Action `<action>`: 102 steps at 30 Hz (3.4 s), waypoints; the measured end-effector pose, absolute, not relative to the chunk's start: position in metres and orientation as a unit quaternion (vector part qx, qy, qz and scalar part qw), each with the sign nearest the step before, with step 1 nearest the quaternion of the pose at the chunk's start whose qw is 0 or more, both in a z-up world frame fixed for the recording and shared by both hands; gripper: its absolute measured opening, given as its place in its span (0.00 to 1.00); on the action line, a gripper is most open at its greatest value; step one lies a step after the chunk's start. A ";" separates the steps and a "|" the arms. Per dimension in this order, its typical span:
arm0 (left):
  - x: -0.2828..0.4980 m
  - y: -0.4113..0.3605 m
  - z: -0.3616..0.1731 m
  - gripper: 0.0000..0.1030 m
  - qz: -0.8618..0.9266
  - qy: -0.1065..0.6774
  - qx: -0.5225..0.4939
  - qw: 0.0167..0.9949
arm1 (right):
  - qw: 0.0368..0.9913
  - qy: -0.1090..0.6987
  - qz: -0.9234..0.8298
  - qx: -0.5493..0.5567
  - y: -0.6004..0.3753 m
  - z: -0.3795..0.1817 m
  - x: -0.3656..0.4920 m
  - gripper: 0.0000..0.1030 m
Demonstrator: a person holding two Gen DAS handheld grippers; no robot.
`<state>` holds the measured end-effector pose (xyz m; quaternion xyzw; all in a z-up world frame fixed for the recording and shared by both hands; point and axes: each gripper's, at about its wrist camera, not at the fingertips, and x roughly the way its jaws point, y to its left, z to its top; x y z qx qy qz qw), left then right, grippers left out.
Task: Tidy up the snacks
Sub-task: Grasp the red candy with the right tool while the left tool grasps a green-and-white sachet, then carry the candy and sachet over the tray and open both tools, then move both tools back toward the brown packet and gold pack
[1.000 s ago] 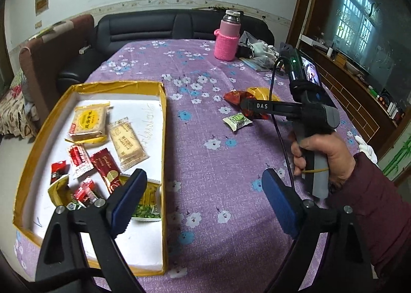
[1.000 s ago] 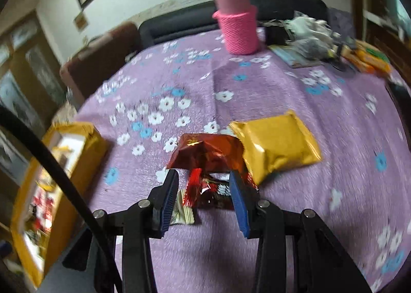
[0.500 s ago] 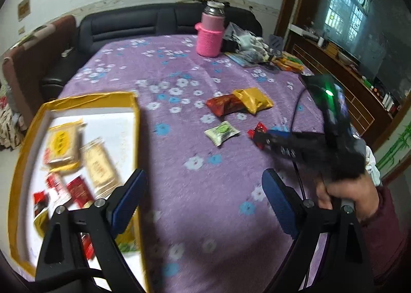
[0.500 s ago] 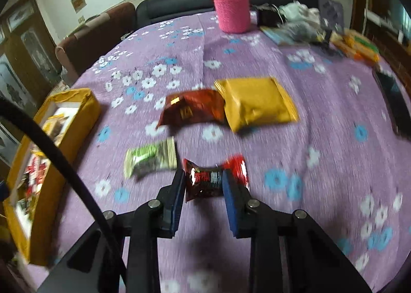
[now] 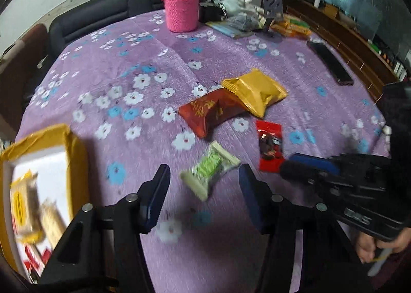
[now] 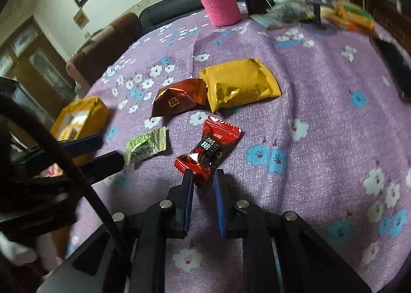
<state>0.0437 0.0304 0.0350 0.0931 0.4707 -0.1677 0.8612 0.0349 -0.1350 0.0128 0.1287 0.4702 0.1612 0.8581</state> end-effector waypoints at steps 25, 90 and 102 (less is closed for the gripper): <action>-0.004 0.052 0.053 0.21 -0.149 0.443 0.079 0.881 | 0.854 0.446 0.169 0.207 -0.142 0.004 0.045 0.23; -0.163 0.273 0.099 0.93 0.103 0.324 -0.101 0.935 | 0.845 0.401 0.353 -0.039 0.111 0.078 -0.099 0.24; -0.164 0.243 0.106 0.93 0.107 0.339 -0.052 0.933 | 0.859 0.403 0.316 0.015 0.063 0.080 -0.089 0.28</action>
